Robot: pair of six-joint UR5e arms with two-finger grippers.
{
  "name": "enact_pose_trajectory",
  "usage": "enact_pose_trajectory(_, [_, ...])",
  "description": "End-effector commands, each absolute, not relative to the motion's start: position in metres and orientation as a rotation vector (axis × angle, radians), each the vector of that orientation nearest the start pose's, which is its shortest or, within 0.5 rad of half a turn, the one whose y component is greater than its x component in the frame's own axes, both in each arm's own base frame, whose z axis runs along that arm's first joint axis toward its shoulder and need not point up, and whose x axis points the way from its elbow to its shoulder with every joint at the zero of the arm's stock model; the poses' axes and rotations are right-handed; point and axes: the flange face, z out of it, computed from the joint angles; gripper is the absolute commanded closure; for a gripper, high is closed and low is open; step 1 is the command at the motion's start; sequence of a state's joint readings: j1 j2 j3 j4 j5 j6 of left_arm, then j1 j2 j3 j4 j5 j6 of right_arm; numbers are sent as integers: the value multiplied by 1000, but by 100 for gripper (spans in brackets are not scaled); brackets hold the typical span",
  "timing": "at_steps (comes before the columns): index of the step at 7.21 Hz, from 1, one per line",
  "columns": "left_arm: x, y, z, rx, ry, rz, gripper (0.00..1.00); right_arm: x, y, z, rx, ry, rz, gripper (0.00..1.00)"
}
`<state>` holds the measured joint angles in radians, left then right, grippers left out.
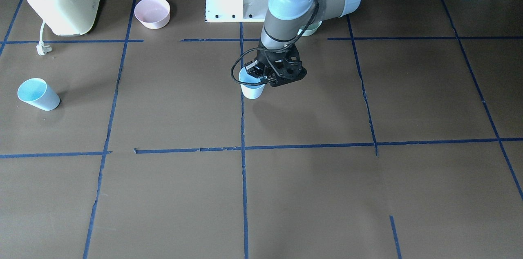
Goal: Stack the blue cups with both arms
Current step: 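Carry the cup with the left gripper to the table centre and set it down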
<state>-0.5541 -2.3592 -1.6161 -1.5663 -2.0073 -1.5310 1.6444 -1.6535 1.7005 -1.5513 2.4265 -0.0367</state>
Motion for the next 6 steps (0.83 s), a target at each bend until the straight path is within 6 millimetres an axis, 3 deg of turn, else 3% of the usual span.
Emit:
enact_pose_trajectory(1, [578, -437, 168, -121, 897, -288, 100, 92, -452, 633, 96, -852, 12, 0])
enact_pose_trajectory(2, [582, -440, 173, -120, 897, -289, 100, 92, -452, 632, 97, -852, 13, 0])
enact_pose_trajectory(3, [582, -440, 174, -118, 896, -285, 92, 92, -453, 631, 98, -853, 14, 0])
enact_pose_trajectory(4, [578, -439, 174, -113, 909, -278, 33, 92, -454, 630, 99, -853, 13, 0])
enact_pose_trajectory(5, [577, -438, 180, -108, 921, -275, 0, 92, -454, 630, 99, -853, 13, 0])
enact_pose_trajectory(6, [577, -438, 178, -106, 931, -275, 0, 92, -454, 630, 99, -853, 13, 0])
